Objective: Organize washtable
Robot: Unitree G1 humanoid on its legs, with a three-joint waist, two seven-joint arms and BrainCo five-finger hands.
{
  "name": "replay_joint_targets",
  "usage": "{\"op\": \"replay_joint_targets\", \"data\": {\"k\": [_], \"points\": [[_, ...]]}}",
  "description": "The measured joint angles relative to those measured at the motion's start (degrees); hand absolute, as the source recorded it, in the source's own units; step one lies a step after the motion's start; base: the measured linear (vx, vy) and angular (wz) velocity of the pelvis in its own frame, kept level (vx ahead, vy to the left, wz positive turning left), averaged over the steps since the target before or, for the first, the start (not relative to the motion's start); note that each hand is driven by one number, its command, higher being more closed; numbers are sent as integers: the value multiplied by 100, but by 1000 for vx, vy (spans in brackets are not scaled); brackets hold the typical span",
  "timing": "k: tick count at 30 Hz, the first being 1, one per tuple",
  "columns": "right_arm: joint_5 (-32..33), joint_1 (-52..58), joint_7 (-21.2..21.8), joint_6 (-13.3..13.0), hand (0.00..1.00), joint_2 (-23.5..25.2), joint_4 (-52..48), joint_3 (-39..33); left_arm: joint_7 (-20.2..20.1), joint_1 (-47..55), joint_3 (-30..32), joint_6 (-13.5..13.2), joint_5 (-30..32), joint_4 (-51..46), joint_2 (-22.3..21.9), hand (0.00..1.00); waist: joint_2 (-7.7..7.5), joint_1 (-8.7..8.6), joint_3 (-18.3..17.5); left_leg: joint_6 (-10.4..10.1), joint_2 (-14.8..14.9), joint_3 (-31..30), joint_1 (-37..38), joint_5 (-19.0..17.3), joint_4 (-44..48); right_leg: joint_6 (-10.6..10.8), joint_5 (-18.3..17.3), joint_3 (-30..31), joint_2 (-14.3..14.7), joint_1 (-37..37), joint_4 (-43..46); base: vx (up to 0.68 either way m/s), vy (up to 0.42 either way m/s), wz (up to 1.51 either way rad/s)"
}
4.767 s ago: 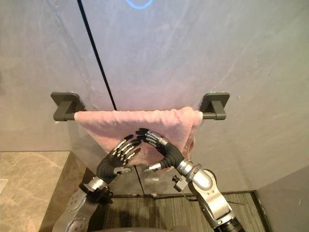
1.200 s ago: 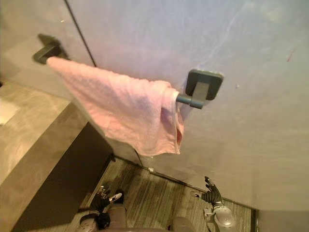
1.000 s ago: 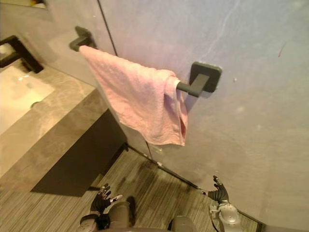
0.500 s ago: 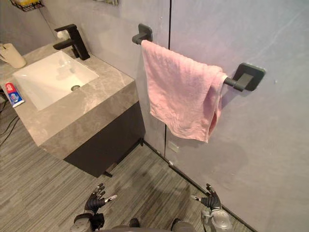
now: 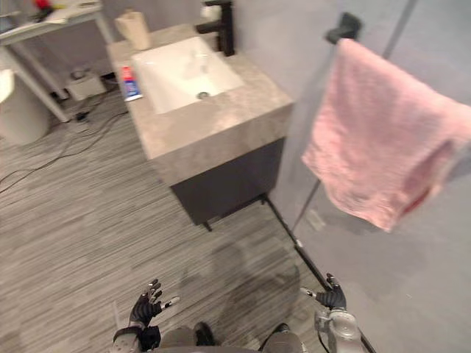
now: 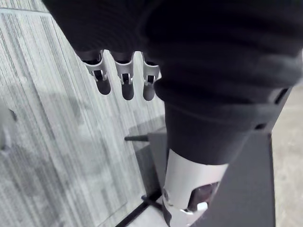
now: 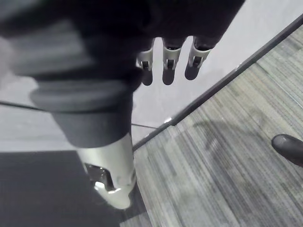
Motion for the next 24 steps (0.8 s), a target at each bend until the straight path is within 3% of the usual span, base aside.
{"op": "replay_joint_targets", "data": {"k": [1,2,3,5,7,9,10,11,12,14,15,17,19,20,22,24], "points": [[-1,4,-2,6,0,-59,114,-65,50,-119,-1,-11,-2,12,-56,0,87,0,-35,-581,-16,-110,16,18,-331,107,112,-175,-59,5,19,-61,409,137],[3,-11,2,27,0,-16,241,-178,76,-218,5,-14,-4,36,-39,0,37,33,-47,-519,-241,-215,29,33,-456,140,210,-232,-226,29,-5,-60,527,113],[13,26,23,44,0,237,349,-182,88,-272,2,-27,-11,46,54,0,-197,48,-58,-307,-608,-462,-110,35,-461,23,438,-378,-458,137,-158,-41,443,104],[13,49,48,50,0,515,425,-126,66,-278,4,-21,-6,50,211,0,-386,37,-39,-73,-737,-859,-489,-235,116,43,575,-514,-581,405,-271,-15,340,115],[13,34,66,57,0,525,420,-97,65,-241,14,-18,1,49,279,0,-288,180,26,84,-687,-1184,-795,-691,880,43,730,-598,-664,628,-120,-14,345,88],[13,35,78,59,0,451,376,-102,55,-126,-9,-17,4,37,277,0,-220,312,47,217,-862,-1467,-877,-1020,1131,-41,744,-180,-938,609,443,-28,449,81],[13,110,112,58,0,422,289,-108,51,10,-107,-9,11,36,280,0,-204,284,71,340,-1191,-1796,-820,-1131,1050,-865,494,1130,-1231,199,1377,-24,371,120],[12,204,155,51,0,447,252,-104,52,23,-180,-10,25,34,279,0,-169,188,103,440,-1347,-2070,-810,-1130,981,-714,-58,2082,-1033,-20,1724,12,229,171],[26,295,195,52,0,517,235,-98,64,47,-153,-9,59,41,341,0,-331,156,166,610,-1616,-2428,-663,-1085,817,-442,-787,3378,-485,-281,2265,54,117,140],[46,399,264,55,0,620,234,-80,63,139,-142,-7,63,35,470,0,-442,136,335,751,-1950,-2747,-412,-1058,652,-516,-1446,3929,53,-671,3000,105,120,137],[51,439,285,59,0,633,231,-17,67,240,-116,-4,61,35,494,0,-486,97,364,804,-2058,-2836,-329,-1053,628,-539,-1647,3748,246,-980,3249,83,82,114],[87,462,284,59,0,621,193,144,67,334,-116,8,56,39,513,0,-480,32,388,898,-2182,-3048,-242,-1041,503,-500,-1732,3419,488,-1437,3119,97,36,94],[111,457,283,56,0,629,144,142,66,333,-169,14,55,37,441,0,-381,17,431,894,-2194,-3253,-94,-1041,315,-412,-1655,3197,740,-1740,2459,208,19,103],[111,466,282,48,0,611,124,129,66,316,-174,14,52,38,389,0,-339,-31,464,889,-2195,-3414,63,-1043,230,-263,-1517,3186,854,-1855,1973,296,-12,98],[111,515,284,49,0,614,118,128,72,318,-173,20,57,43,332,0,-341,13,466,795,-2218,-3557,215,-1088,111,-165,-1136,3326,989,-1941,1194,312,-38,73],[112,527,284,43,0,623,69,123,69,318,-174,18,71,44,341,0,-415,-9,414,601,-2273,-3657,477,-1272,33,-319,-848,3523,978,-1967,955,435,-138,58]]}}
